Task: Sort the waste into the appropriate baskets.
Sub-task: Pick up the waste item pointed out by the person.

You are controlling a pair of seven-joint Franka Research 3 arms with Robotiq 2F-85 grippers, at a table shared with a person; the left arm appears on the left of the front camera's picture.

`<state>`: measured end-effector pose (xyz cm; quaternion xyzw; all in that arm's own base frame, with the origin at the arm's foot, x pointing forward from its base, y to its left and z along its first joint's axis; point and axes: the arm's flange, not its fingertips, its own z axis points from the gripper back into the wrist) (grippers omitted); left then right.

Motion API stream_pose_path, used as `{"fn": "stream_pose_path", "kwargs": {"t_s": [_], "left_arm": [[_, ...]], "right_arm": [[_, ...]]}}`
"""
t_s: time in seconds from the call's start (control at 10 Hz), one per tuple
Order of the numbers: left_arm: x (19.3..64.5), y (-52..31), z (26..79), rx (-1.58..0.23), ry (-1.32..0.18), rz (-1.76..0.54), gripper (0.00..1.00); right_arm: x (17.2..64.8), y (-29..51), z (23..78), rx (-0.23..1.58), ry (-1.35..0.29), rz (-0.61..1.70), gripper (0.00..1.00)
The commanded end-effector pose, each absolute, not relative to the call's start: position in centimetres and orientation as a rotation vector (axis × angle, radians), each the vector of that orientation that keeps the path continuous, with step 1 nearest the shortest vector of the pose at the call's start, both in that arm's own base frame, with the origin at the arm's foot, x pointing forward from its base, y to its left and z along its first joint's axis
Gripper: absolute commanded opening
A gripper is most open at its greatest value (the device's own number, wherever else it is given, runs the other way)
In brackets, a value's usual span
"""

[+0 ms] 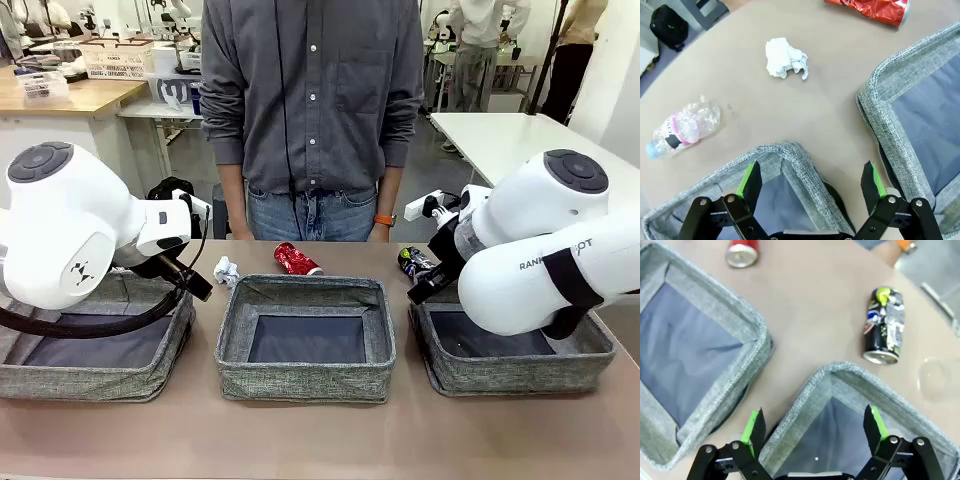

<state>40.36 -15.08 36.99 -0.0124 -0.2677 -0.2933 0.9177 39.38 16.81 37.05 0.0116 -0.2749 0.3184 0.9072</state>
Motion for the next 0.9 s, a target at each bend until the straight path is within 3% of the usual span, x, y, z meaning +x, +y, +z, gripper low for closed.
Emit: {"fn": "stream_pose_path", "kwargs": {"t_s": [0.0, 0.8], "left_arm": [[40.36, -15.08, 37.0, -0.025, -0.551, -0.603, 1.0], [40.36, -15.08, 37.0, -0.025, -0.551, -0.603, 1.0]], "right_arm": [[39.39, 16.81, 37.06, 0.024, -0.568, 0.657, 1.0], [39.39, 16.81, 37.06, 0.024, -0.568, 0.657, 1.0]]}}
